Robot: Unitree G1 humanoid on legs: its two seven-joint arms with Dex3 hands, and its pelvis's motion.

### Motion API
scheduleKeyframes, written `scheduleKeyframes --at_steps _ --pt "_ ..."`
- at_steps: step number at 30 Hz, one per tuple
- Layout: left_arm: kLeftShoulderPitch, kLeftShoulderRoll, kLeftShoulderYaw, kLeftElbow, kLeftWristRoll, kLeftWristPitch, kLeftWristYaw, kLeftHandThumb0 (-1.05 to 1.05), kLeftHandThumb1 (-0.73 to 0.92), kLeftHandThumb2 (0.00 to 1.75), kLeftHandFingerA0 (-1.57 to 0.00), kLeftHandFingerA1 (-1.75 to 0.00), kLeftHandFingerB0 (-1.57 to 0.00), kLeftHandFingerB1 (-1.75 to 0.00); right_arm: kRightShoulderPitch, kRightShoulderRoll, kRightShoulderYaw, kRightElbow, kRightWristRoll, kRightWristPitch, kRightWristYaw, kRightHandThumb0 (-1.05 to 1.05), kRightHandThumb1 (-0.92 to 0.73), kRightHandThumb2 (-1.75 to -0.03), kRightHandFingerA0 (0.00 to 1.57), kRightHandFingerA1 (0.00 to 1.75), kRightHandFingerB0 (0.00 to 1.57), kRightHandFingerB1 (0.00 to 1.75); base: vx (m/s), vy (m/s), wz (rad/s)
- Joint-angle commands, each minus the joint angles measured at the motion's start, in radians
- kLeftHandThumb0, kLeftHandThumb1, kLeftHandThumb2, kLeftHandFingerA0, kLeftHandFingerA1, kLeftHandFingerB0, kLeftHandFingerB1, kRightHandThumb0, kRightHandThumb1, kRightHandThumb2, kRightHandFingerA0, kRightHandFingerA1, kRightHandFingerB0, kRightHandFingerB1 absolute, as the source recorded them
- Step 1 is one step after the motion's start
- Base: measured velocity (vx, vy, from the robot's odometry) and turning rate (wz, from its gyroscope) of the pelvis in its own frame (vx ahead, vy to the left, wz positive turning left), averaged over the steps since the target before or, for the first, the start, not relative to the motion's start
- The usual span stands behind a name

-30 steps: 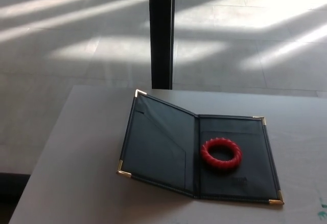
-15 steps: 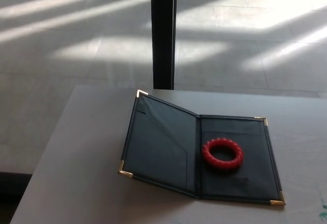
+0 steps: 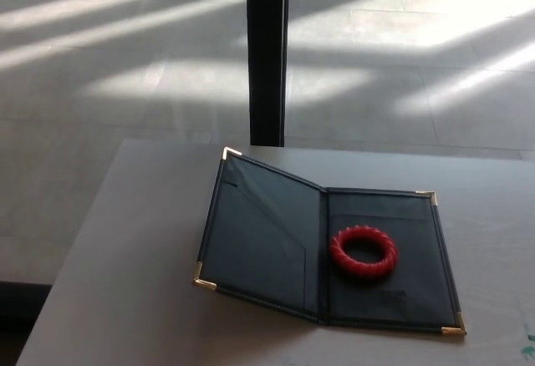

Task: There is a diary kept infront of the robot and the robot uses its right hand to grab its cover and puses it to the left to open it.

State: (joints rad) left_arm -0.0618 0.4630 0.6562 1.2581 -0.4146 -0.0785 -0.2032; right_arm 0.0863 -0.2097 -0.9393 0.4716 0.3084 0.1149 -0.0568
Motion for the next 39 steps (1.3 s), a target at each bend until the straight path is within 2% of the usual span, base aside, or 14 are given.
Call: scheduleKeyframes --at_steps 1,3,4,10,11,12,13,14,15,17,18,23,29,39 --pt "0.002 0.010 0.001 -0.001 -0.003 -0.021 0.000 -1.05 0.71 1.51 -0.63 -1.49 -0.44 -1.31 0.006 -0.012 0.015 0.000 0.040 -0.028 -0.021 -0.70 -0.75 -1.16 0.79 0.98 0.59 0.87 0.00 0.000 0.00" --pt "0.001 0.010 0.001 -0.002 -0.004 -0.020 -0.001 -1.05 0.72 1.51 -0.62 -1.49 -0.42 -1.31 0.008 -0.013 0.018 -0.003 0.048 -0.026 -0.024 -0.70 -0.75 -1.16 0.79 0.98 0.58 0.87 0.00 0.000 0.00" --pt "0.000 0.010 0.001 -0.003 -0.004 -0.020 -0.002 -1.05 0.73 1.51 -0.64 -1.49 -0.43 -1.31 0.011 -0.009 0.018 -0.013 0.054 -0.020 -0.028 -0.74 -0.92 -0.73 0.81 1.08 0.52 0.93 0.00 0.000 0.00" --pt "-0.003 0.009 0.001 -0.003 -0.003 -0.023 0.006 -1.05 0.72 1.49 -0.67 -1.48 -0.51 -1.34 0.017 -0.010 0.028 -0.021 0.068 -0.009 -0.042 -0.73 -0.92 -0.73 0.82 1.08 0.51 0.92 0.00 0.000 0.00" --pt "0.001 0.010 -0.004 -0.003 0.001 -0.027 0.000 -1.05 0.72 1.50 -0.65 -1.48 -0.48 -1.33 0.022 -0.009 0.034 -0.024 0.069 -0.013 -0.035 -0.69 -0.75 -1.16 0.79 0.98 0.57 0.86 0.00 0.000 0.00" --pt "0.003 0.010 -0.006 -0.002 0.003 -0.032 -0.006 -1.05 0.72 1.51 -0.65 -1.49 -0.48 -1.33 0.027 -0.010 0.038 -0.020 0.076 -0.020 -0.019 -0.74 -0.79 -1.17 0.76 0.98 0.56 0.87 0.00 0.000 0.00" --pt "0.004 0.009 -0.005 -0.004 0.003 -0.032 -0.003 -1.05 0.71 1.49 -0.67 -1.48 -0.52 -1.34 0.031 -0.008 0.043 -0.028 0.074 -0.017 -0.023 -0.74 -0.92 -0.75 0.78 1.06 0.53 0.93 0.00 0.000 0.00" --pt "0.004 0.009 -0.006 -0.005 0.002 -0.032 -0.002 -1.05 0.71 1.49 -0.67 -1.48 -0.52 -1.34 0.034 -0.008 0.047 -0.031 0.076 -0.016 -0.026 -0.74 -0.92 -0.75 0.78 1.06 0.53 0.93 0.00 0.000 0.00" --pt "0.000 0.009 0.002 -0.003 -0.007 -0.018 0.002 -1.05 0.71 1.50 -0.64 -1.49 -0.48 -1.33 0.030 -0.013 0.048 -0.019 0.081 -0.015 -0.030 -0.69 -0.75 -1.16 0.79 0.97 0.58 0.86 0.00 0.000 0.00" --pt "0.002 0.011 -0.002 -0.002 -0.002 -0.021 0.000 -1.05 0.72 1.51 -0.61 -1.48 -0.44 -1.31 0.030 -0.009 0.047 -0.025 0.092 -0.004 -0.039 -0.68 -0.74 -1.15 0.80 0.98 0.59 0.86 0.00 0.000 0.00" --pt "0.001 0.011 -0.002 0.000 -0.002 -0.021 0.001 -1.05 0.72 1.50 -0.62 -1.47 -0.42 -1.29 0.033 -0.010 0.050 -0.025 0.093 -0.003 -0.037 -0.73 -0.92 -0.74 0.82 1.07 0.52 0.92 0.00 0.000 0.00" --pt "-0.015 0.005 0.006 0.006 -0.010 -0.019 0.005 -1.05 0.73 1.49 -0.66 -1.47 -0.46 -1.30 0.035 -0.019 0.061 -0.028 0.096 0.002 -0.051 -0.73 -0.92 -0.75 0.84 1.06 0.51 0.91 0.00 0.000 0.00" --pt "-0.016 0.005 0.031 0.009 -0.029 -0.006 -0.015 -1.05 0.72 1.51 -0.58 -1.47 -0.32 -1.25 0.034 -0.021 0.060 -0.014 0.114 -0.007 -0.056 -0.74 -0.92 -0.75 0.84 1.07 0.50 0.91 0.00 0.000 0.00" --pt "-0.023 0.004 0.031 0.004 -0.024 -0.009 0.003 -1.05 0.77 1.49 -0.67 -1.48 -0.45 -1.30 0.037 -0.021 0.066 -0.029 0.135 0.003 -0.056 -0.73 -0.92 -0.76 0.82 1.08 0.46 0.93 0.00 0.000 0.00"
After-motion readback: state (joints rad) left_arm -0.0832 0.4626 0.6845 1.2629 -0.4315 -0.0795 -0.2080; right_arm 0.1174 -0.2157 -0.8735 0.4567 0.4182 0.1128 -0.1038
